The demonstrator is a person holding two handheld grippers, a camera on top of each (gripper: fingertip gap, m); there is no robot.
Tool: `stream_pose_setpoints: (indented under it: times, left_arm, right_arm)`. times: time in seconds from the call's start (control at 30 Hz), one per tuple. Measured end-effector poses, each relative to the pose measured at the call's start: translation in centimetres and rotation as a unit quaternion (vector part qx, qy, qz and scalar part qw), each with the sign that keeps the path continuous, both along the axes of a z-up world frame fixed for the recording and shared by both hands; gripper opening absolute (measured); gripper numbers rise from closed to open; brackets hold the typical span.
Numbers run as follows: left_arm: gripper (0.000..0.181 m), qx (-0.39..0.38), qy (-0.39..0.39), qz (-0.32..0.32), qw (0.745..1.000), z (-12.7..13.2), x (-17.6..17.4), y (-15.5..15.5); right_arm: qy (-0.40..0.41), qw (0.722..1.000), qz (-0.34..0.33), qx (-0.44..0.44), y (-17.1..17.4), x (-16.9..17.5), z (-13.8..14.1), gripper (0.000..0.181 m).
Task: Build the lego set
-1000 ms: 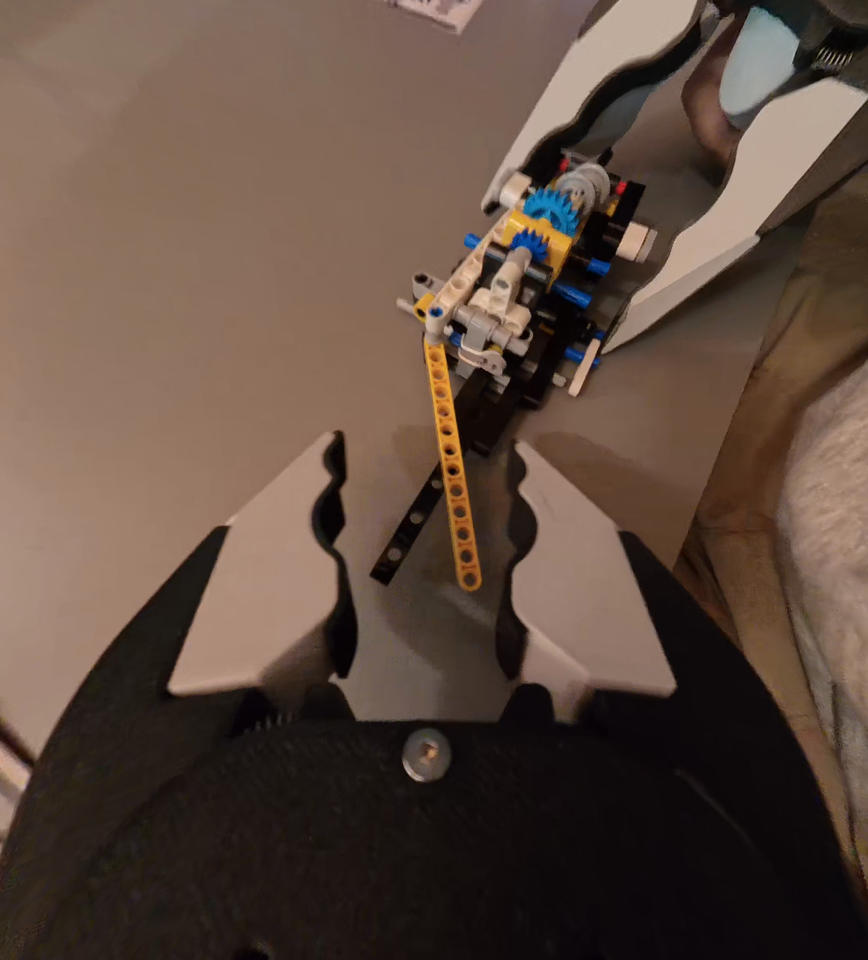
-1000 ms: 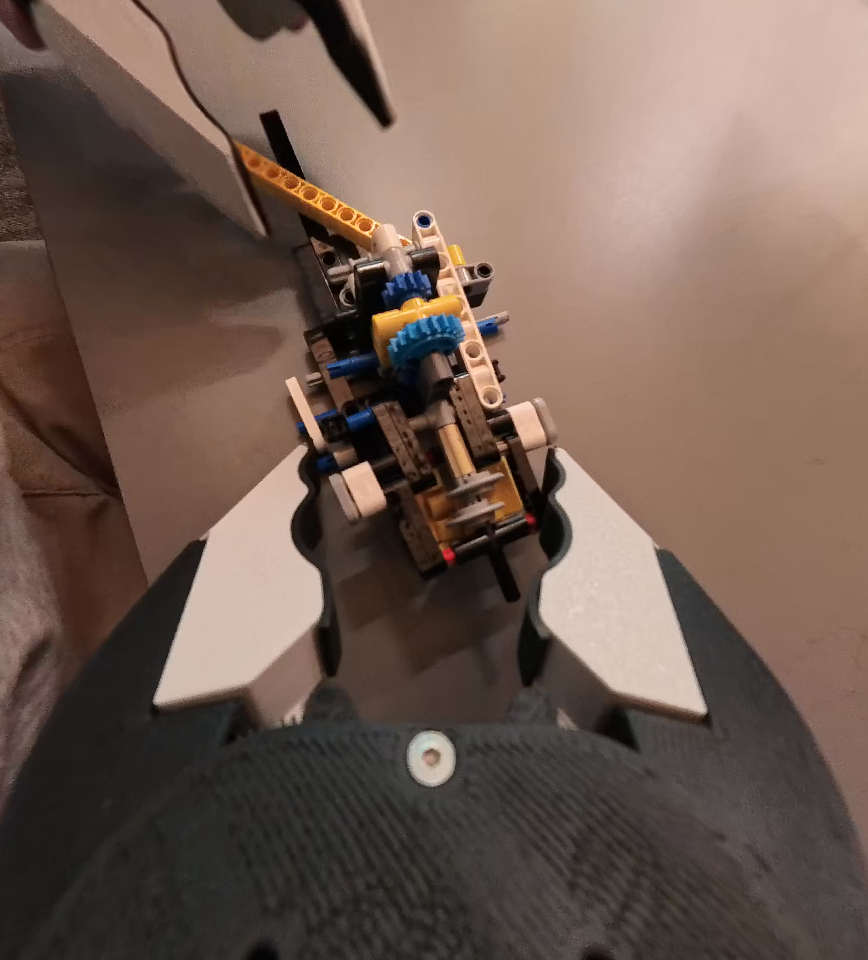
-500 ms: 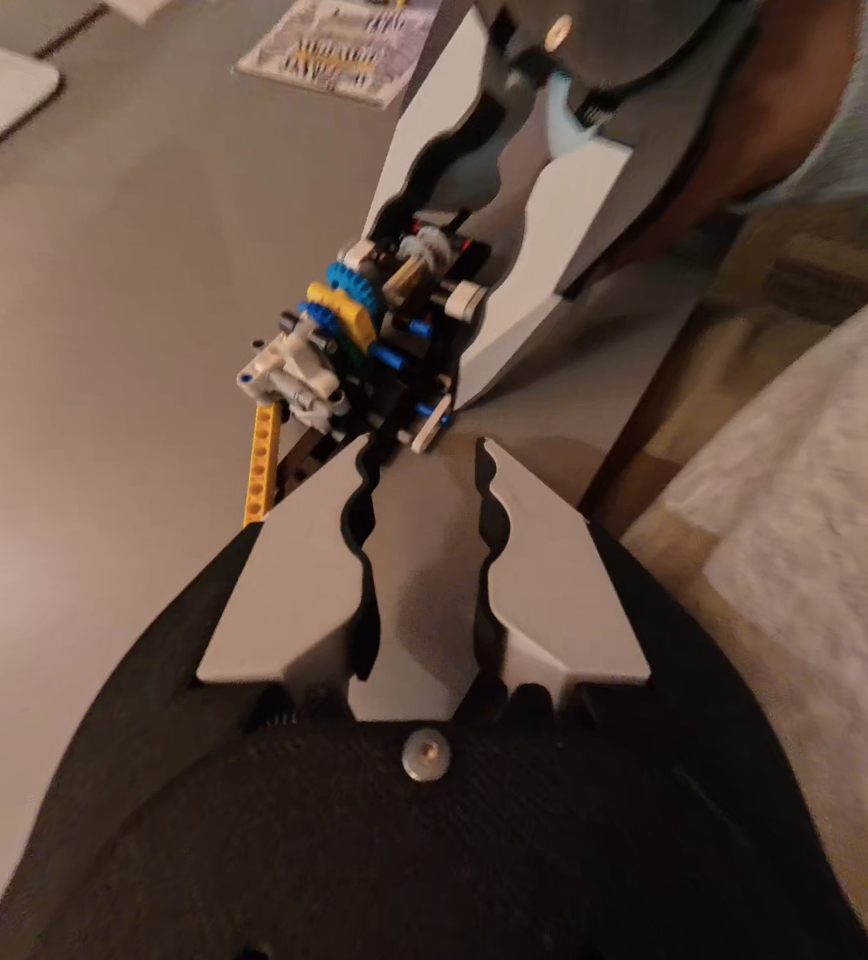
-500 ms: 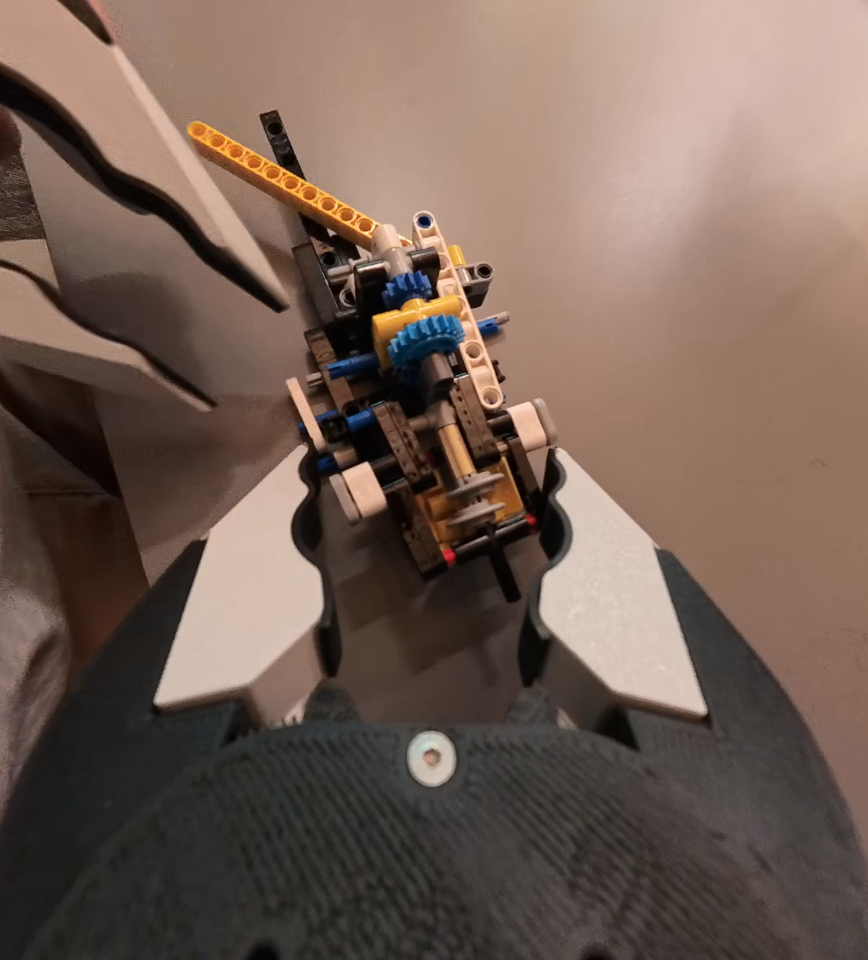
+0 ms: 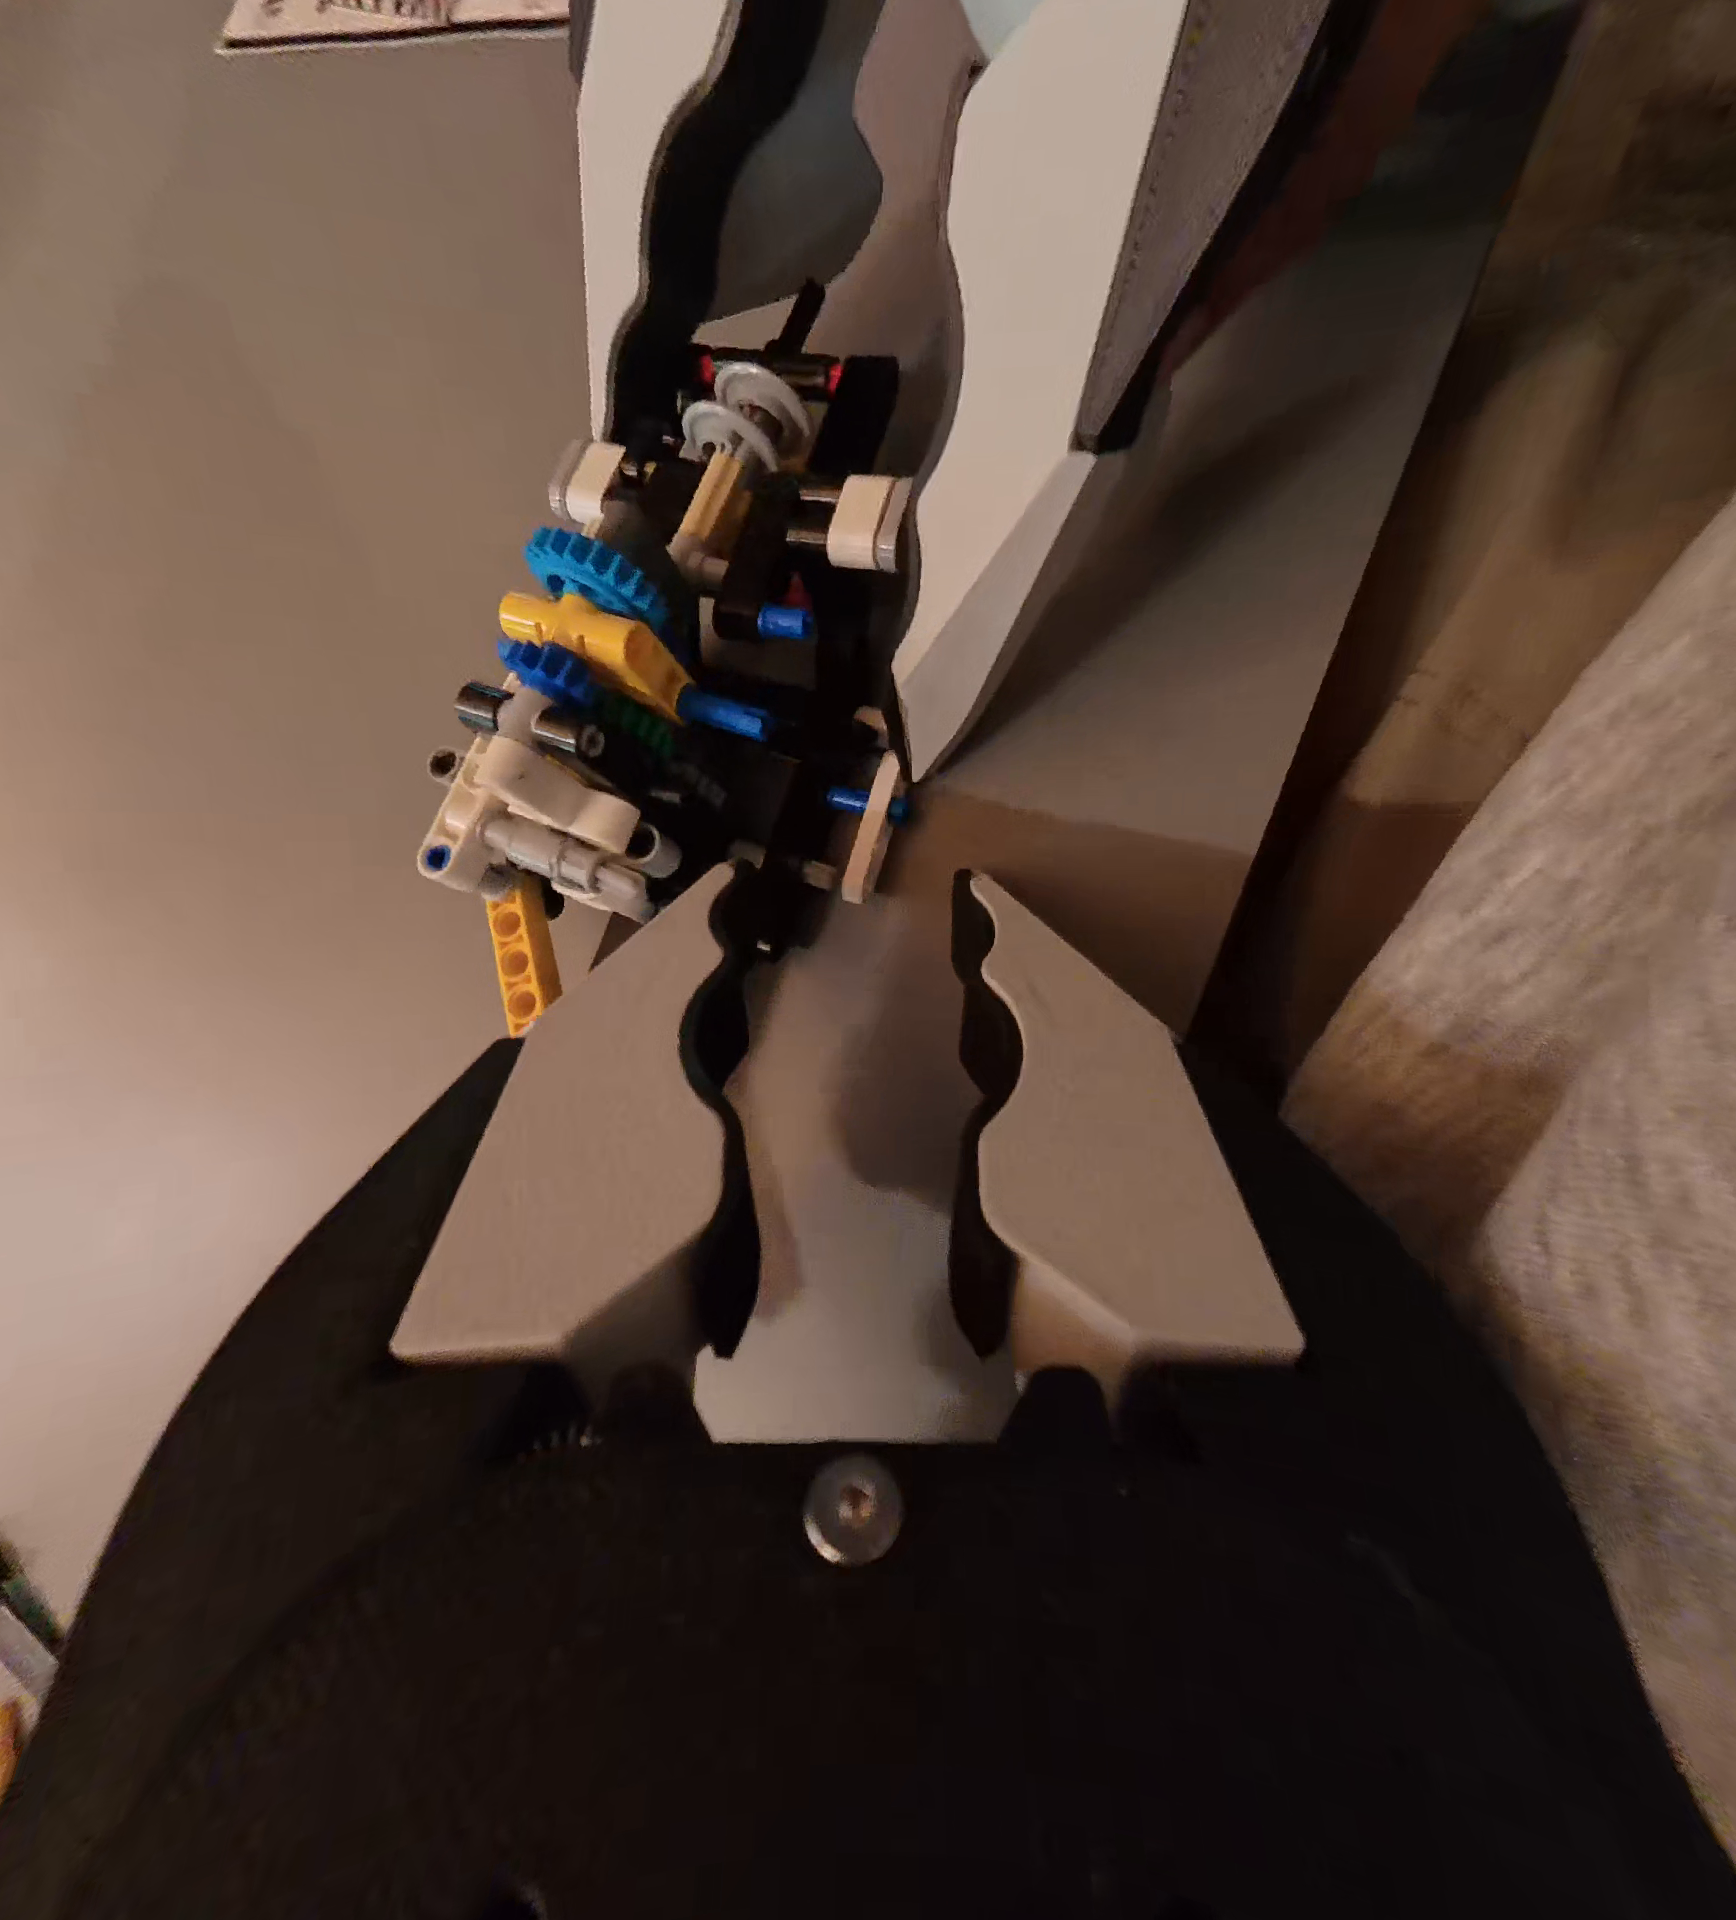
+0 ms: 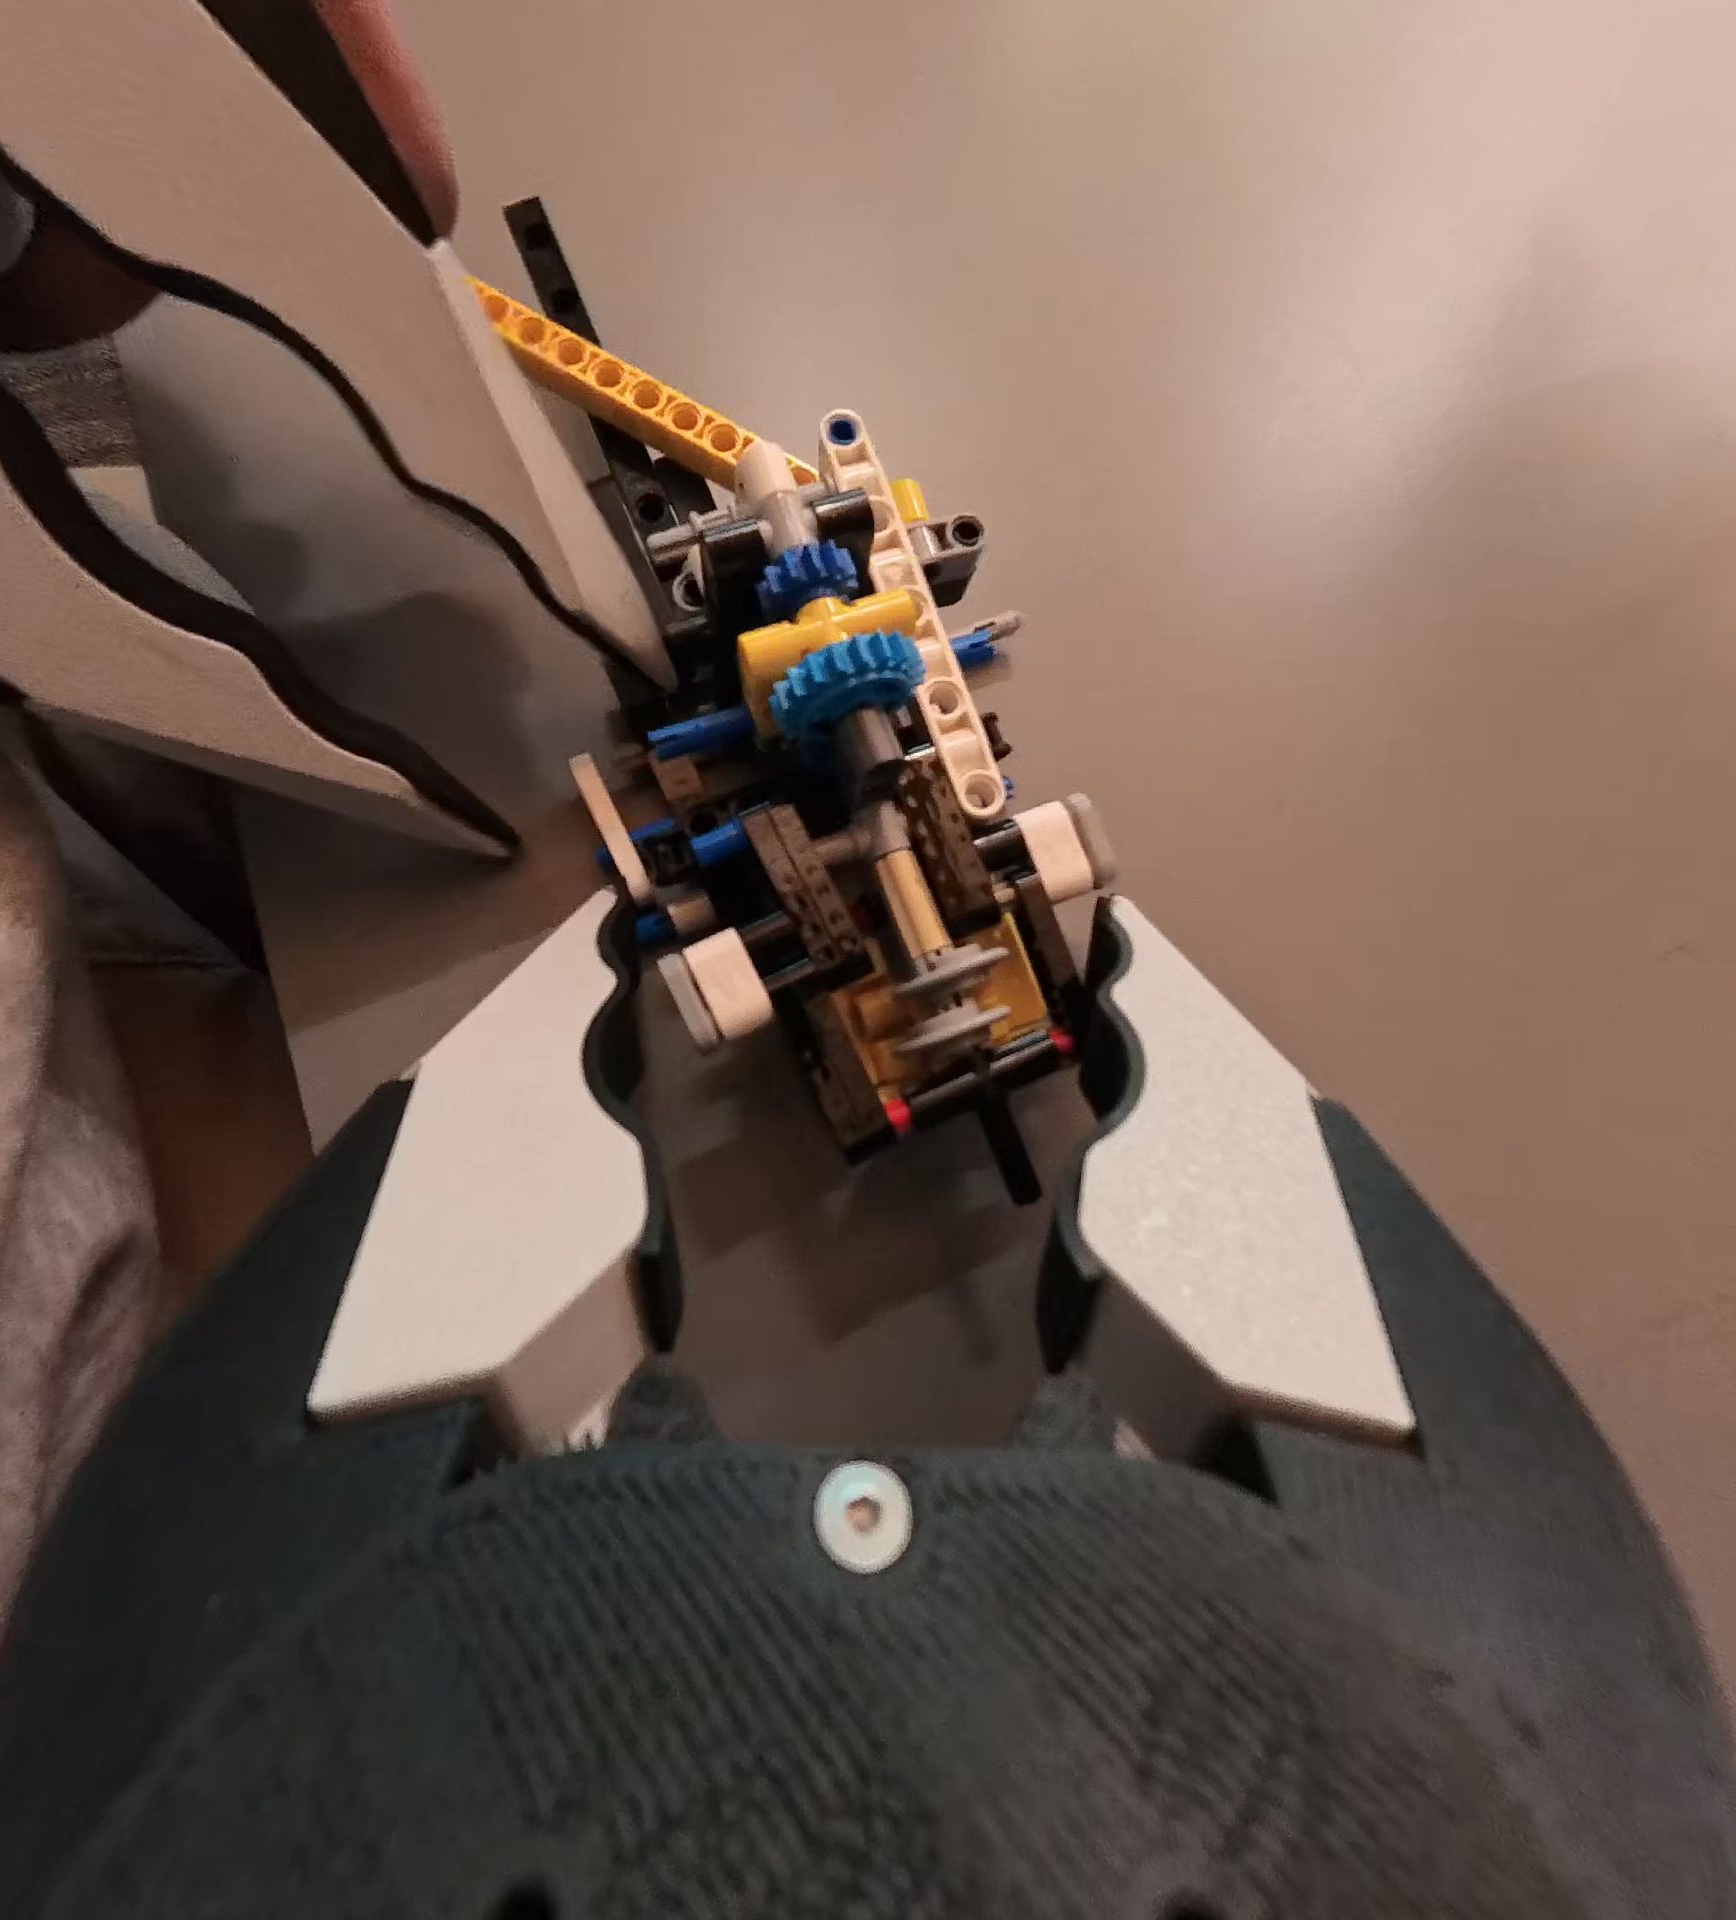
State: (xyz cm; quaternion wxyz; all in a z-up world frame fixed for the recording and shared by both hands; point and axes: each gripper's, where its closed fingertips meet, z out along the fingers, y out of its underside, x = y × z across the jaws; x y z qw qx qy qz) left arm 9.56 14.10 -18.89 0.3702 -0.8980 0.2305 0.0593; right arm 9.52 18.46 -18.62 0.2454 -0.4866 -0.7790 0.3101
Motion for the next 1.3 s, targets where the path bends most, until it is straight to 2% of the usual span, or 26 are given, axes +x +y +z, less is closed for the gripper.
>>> stream_pose_setpoints:
  times: [0.2,0.3,0.9,1.3]
  left_arm:
    - [0.031,-0.053,-0.016,-0.012,0.998,-0.22,-0.14,0.11]
    - [0.024,-0.051,-0.009,-0.006,0.999,-0.26,-0.48,0.19]
    - [0.018,-0.048,-0.064,0.004,0.997,-0.09,-0.44,-0.12]
    - [0.019,-0.043,-0.064,0.014,0.997,-0.01,-0.39,-0.35]
  right_arm:
    - [-0.004,1.0,0.012,0.004,-0.08,0.01,0.02,0.086]
    - [-0.004,1.0,0.013,0.01,-0.06,0.0,0.05,0.086]
    - [-0.008,1.0,0.009,0.01,-0.01,0.02,-0.02,0.086]
    - [-0.01,0.999,-0.028,0.012,-0.05,0.01,0.07,0.088]
